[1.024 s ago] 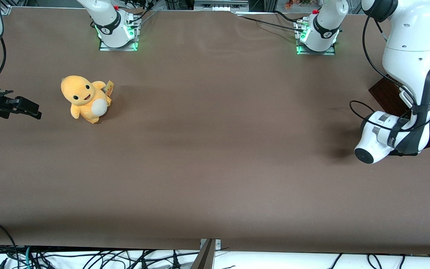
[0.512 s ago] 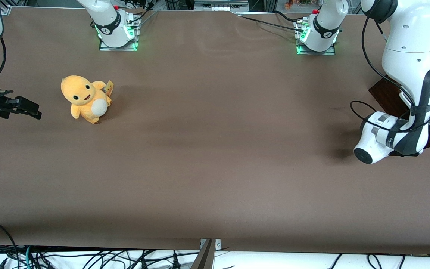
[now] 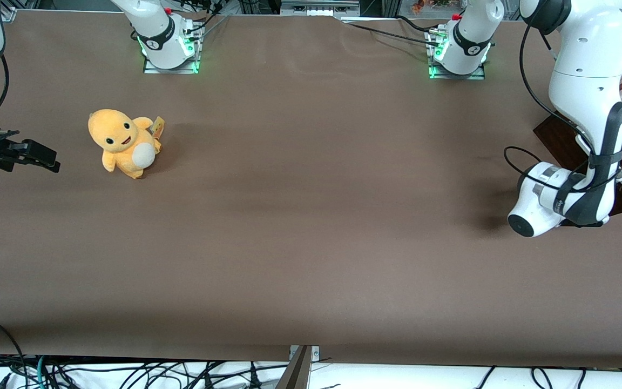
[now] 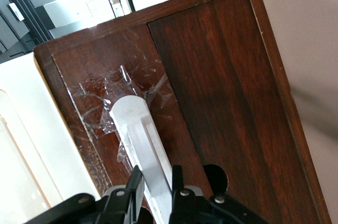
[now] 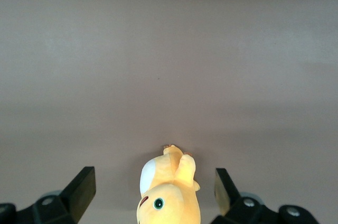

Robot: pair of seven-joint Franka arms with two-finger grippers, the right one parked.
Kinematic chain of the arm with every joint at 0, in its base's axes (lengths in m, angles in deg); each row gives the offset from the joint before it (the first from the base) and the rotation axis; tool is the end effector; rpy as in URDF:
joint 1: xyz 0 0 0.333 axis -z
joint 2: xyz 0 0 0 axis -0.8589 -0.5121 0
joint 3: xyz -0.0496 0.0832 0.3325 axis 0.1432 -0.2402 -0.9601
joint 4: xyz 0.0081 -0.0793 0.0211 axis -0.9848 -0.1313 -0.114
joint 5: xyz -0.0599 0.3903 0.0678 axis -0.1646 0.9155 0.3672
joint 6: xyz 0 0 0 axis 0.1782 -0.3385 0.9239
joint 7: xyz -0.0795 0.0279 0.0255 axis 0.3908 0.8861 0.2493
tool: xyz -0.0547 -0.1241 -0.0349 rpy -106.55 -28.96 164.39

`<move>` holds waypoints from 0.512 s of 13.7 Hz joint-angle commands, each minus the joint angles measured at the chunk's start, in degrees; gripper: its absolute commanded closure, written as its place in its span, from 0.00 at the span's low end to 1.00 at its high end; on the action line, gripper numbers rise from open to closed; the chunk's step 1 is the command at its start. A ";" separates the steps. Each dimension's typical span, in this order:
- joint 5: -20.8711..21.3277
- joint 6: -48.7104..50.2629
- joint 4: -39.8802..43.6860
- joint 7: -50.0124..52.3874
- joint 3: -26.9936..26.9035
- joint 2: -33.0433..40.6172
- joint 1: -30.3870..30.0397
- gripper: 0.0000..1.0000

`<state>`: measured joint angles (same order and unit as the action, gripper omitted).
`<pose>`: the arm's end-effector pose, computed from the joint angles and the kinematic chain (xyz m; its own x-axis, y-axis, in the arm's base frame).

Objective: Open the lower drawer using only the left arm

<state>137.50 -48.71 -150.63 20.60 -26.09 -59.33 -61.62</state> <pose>0.5868 0.1763 0.1859 0.8256 0.4351 -0.3592 -0.2256 -0.3289 -0.9170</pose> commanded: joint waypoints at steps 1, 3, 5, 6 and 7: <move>0.88 0.53 2.46 -2.49 0.45 -1.56 2.41 0.80; 0.26 3.41 5.10 -2.49 0.62 -2.70 2.68 0.80; -1.58 3.87 5.98 -2.49 0.71 -3.49 4.61 0.80; -2.28 4.04 6.51 -2.49 0.71 -3.58 4.88 0.80; -2.99 4.05 6.69 -2.49 0.71 -3.58 4.97 0.80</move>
<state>136.08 -46.07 -147.17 20.69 -25.21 -61.32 -58.05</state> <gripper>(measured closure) 0.749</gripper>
